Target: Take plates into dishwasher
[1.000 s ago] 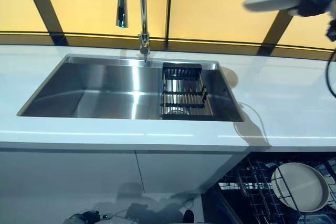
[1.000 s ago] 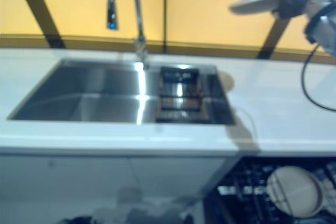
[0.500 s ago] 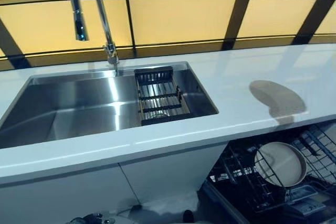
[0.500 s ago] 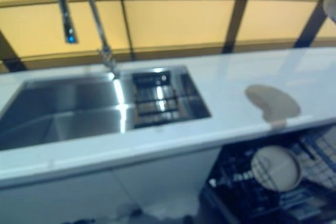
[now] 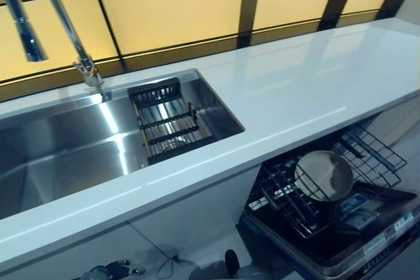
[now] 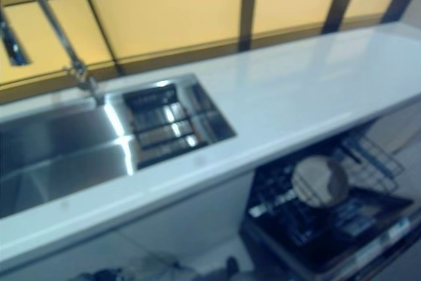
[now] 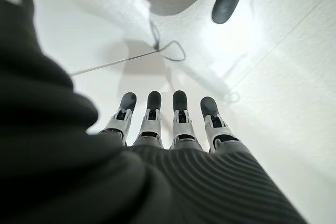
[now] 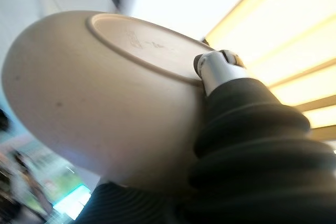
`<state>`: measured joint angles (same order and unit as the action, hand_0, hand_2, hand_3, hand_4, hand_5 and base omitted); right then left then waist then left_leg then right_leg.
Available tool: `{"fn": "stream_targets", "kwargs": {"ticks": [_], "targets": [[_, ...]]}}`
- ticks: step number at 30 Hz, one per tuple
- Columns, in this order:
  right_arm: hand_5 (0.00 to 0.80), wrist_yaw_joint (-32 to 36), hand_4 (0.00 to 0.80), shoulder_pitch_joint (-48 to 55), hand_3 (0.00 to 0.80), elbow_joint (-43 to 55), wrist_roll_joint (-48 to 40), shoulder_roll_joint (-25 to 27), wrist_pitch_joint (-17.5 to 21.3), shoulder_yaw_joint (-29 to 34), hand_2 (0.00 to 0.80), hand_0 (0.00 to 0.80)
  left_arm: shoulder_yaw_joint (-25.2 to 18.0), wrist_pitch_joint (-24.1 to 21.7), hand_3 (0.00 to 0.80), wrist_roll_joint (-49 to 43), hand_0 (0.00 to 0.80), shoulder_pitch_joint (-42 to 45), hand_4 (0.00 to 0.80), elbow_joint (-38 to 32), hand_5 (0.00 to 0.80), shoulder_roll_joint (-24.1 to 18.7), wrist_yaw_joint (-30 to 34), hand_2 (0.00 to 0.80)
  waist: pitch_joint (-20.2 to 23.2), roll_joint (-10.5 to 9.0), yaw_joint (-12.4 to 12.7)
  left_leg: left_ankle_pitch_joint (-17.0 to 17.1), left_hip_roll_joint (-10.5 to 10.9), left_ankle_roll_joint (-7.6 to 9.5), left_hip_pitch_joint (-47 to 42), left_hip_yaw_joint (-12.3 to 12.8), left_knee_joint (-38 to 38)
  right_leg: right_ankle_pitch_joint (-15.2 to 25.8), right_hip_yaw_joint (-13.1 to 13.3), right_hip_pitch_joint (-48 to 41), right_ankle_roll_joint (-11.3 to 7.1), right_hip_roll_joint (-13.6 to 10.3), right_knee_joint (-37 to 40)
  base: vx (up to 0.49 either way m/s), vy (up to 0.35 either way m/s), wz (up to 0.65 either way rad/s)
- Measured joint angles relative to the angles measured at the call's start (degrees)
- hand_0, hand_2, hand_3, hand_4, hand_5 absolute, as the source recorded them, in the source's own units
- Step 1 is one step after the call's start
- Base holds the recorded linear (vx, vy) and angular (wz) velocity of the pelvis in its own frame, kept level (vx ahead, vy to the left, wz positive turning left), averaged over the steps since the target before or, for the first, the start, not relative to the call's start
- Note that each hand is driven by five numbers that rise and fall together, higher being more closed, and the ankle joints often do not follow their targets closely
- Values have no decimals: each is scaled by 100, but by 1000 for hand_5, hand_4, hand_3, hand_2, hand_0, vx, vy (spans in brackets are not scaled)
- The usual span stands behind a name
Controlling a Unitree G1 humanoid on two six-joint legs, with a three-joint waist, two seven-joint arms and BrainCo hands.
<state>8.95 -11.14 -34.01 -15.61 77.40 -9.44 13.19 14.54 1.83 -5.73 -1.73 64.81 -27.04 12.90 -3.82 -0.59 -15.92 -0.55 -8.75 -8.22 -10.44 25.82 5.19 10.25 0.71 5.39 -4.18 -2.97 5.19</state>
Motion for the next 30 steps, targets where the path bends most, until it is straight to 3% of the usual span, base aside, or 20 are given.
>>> {"fn": "stream_targets", "kwargs": {"ticks": [9, 20, 30], "targets": [[800, 854, 800, 233, 800, -135, -534, -483, -513, 39, 800, 800, 24, 43, 0, 34, 0, -167, 0, 1, 0, 1, 39, 0, -172, 192, -129, -36, 38, 7, -18, 84, -5, 70, 49, 84, 2, 9, -2, -8, 0, -7], [800, 1336, 800, 481, 800, 48, -502, -875, -549, 37, 800, 800, 23, 152, 0, 35, 0, -182, 0, -7, 0, 9, 39, 0, -255, 256, -203, -48, 75, 28, 0, 78, 1, 70, 48, 91, 1, -28, -1, -10, 5, 0], [800, 1468, 800, 569, 800, 962, -137, -1271, -628, -286, 800, 800, 20, 264, 0, 34, 0, -285, 0, -117, 0, 156, 48, 0, -378, 304, -196, -49, 72, 29, -6, 70, -2, 70, 43, 94, 2, -24, -1, -10, 3, 0]]}}
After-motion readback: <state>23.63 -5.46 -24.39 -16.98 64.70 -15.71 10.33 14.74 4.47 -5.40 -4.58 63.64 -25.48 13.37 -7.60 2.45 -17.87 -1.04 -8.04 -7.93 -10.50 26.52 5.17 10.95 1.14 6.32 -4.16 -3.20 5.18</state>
